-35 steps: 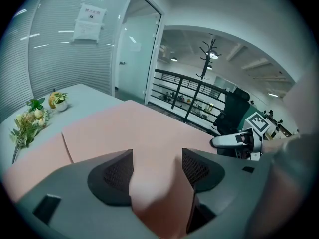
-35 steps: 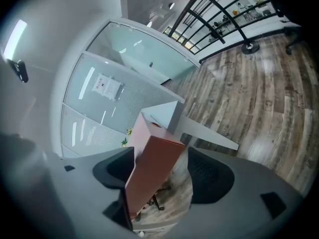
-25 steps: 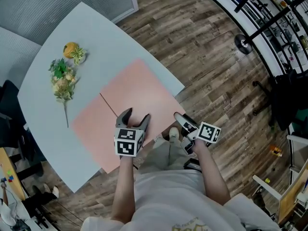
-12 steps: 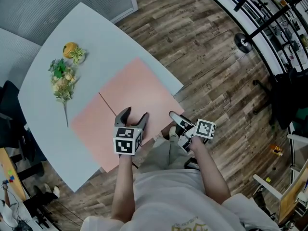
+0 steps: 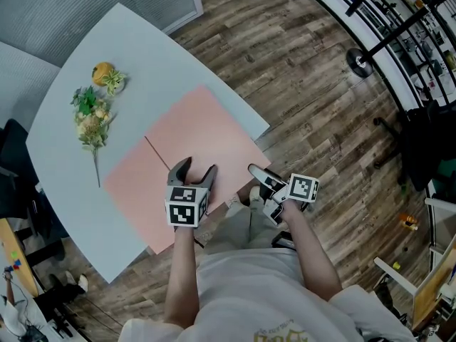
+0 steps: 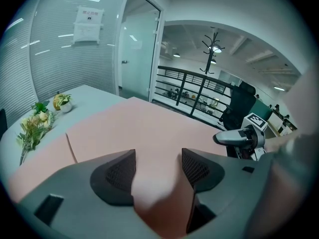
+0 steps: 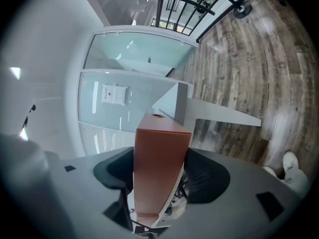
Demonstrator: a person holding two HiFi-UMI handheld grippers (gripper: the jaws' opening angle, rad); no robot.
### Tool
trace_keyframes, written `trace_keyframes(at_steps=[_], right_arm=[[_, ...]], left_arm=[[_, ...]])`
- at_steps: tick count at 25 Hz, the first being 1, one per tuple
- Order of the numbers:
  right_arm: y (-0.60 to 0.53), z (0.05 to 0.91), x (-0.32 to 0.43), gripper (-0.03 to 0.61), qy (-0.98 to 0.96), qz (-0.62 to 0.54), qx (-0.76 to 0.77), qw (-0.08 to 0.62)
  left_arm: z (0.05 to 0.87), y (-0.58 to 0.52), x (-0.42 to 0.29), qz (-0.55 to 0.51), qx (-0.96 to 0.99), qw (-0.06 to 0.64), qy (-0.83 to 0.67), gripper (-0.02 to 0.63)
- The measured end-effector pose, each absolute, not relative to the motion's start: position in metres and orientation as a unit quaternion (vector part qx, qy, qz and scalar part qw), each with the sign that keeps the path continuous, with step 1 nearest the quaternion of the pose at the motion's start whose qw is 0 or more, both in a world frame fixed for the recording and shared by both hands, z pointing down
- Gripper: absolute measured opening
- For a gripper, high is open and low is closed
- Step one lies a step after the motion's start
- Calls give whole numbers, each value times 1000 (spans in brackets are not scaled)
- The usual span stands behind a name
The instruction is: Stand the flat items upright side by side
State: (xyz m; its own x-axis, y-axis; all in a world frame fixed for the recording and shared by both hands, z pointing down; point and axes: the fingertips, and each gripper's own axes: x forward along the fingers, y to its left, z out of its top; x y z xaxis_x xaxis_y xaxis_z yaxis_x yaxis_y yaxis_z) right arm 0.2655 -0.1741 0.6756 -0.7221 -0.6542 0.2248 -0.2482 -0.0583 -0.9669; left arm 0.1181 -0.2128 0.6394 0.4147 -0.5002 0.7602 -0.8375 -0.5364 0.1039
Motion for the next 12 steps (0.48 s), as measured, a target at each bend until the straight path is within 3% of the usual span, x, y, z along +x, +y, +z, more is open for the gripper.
trace_keyframes(at_steps=[12], right_arm=[[-171,664,270,322,673,-634,-356,133]], left_arm=[[635,-215,122,334,806,254,-417,290]])
